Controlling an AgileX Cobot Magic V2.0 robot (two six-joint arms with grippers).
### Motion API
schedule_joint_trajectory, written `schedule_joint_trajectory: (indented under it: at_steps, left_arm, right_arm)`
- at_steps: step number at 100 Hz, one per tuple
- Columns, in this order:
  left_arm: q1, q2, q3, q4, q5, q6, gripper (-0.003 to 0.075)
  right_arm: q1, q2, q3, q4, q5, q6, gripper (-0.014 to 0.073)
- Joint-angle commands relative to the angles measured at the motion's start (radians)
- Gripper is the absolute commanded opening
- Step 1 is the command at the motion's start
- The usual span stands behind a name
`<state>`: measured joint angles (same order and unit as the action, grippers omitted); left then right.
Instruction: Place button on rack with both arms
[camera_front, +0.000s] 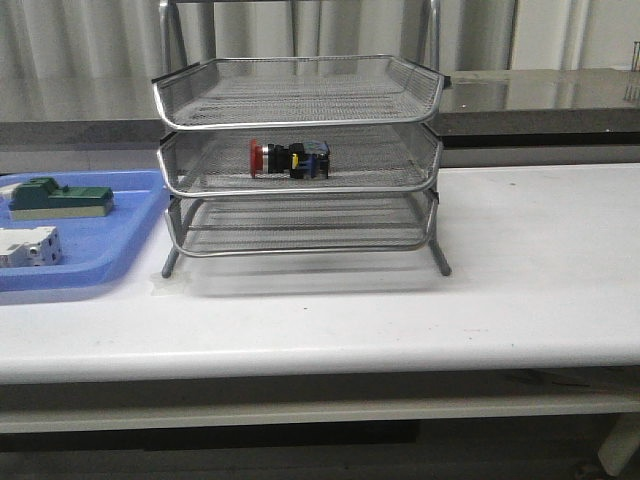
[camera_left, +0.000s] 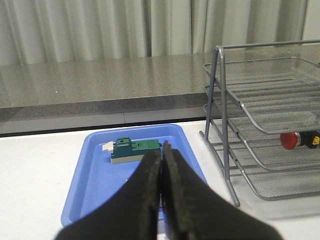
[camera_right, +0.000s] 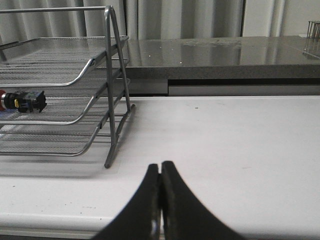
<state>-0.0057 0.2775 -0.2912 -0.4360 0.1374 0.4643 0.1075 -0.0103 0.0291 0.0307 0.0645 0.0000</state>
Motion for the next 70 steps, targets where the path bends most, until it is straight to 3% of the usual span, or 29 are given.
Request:
schedule_joint_trajectory:
  at_steps: [1,45,70]
  left_arm:
    - [0.003,0.007,-0.028,-0.014,-0.073,-0.008,0.0004]
    - [0.003,0.007,-0.028,0.006,-0.099,-0.022,0.0004]
    - [0.003,0.007,-0.005,0.436,-0.109,-0.470,0.0004]
  right_arm:
    - [-0.005,-0.020,-0.017,-0.010,-0.085,0.000,-0.0067]
    - [-0.005,-0.020,-0.017,-0.010,-0.085,0.000,-0.0067]
    - [-0.005,-0.020,-0.017,-0.010,-0.085,0.000,-0.0067]
